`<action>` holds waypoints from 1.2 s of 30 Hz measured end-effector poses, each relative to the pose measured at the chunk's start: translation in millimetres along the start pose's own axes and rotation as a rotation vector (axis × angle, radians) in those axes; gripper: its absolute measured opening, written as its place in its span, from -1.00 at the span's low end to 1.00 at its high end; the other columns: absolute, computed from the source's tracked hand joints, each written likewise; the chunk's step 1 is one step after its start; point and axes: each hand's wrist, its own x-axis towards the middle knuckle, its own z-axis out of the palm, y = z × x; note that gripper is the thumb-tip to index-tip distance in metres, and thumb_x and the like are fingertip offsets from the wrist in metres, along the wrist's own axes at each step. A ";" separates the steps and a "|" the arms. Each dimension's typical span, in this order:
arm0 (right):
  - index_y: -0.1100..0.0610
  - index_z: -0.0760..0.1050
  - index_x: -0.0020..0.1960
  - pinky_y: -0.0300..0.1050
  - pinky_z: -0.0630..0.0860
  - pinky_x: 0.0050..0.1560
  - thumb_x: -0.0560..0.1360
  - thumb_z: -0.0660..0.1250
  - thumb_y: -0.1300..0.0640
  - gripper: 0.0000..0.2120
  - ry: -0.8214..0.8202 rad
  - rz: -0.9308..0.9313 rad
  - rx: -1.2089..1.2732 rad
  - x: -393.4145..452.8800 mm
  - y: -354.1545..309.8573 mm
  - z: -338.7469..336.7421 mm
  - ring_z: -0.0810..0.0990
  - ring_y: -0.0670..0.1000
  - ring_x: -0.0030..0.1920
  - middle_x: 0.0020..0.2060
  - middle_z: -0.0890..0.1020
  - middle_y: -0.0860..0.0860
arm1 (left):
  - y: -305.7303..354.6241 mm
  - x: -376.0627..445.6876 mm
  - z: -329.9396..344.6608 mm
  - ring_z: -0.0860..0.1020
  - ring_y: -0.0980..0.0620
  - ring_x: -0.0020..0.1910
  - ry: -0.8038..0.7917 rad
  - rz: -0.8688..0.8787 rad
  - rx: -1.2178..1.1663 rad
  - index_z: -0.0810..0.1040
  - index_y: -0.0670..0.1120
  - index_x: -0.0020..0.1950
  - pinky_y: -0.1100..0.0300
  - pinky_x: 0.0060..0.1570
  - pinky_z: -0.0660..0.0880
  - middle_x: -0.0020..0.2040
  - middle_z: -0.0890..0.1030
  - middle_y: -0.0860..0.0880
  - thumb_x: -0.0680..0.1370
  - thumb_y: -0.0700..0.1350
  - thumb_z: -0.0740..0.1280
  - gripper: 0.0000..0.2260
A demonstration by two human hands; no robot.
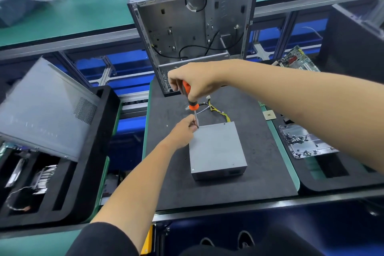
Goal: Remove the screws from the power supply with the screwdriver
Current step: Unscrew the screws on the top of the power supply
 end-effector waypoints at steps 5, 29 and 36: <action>0.12 0.38 -0.10 -0.09 0.46 -0.29 0.53 0.20 -0.08 -0.75 0.054 0.144 -0.206 1.7 1.6 3.9 0.57 0.06 -0.26 -0.26 0.55 0.03 | 0.2 0.0 0.1 0.29 0.03 -0.27 0.007 0.008 0.003 0.36 -0.10 -0.12 0.18 -0.25 0.25 -0.27 0.39 -0.02 0.57 -0.32 0.16 -0.86; 0.12 0.40 -0.04 -0.07 0.45 -0.18 0.36 0.36 0.33 -0.75 -0.137 -0.014 -0.143 7.8 4.3 -11.5 0.49 0.04 -0.16 -0.14 0.56 0.01 | -1.9 1.9 1.4 0.30 0.03 -0.27 0.005 -0.003 0.007 0.39 -0.16 -0.05 0.18 -0.24 0.27 -0.26 0.40 -0.01 0.58 -0.31 0.15 -0.91; 0.12 0.40 -0.09 -0.10 0.44 -0.35 0.53 0.23 0.06 -0.87 -0.122 0.121 -0.302 0.7 4.0 -3.3 0.60 0.03 -0.37 -0.28 0.58 0.02 | -0.2 0.9 0.2 0.28 0.05 -0.31 0.006 0.000 0.015 0.32 0.02 -0.23 0.18 -0.28 0.25 -0.30 0.38 0.00 0.56 -0.32 0.16 -0.72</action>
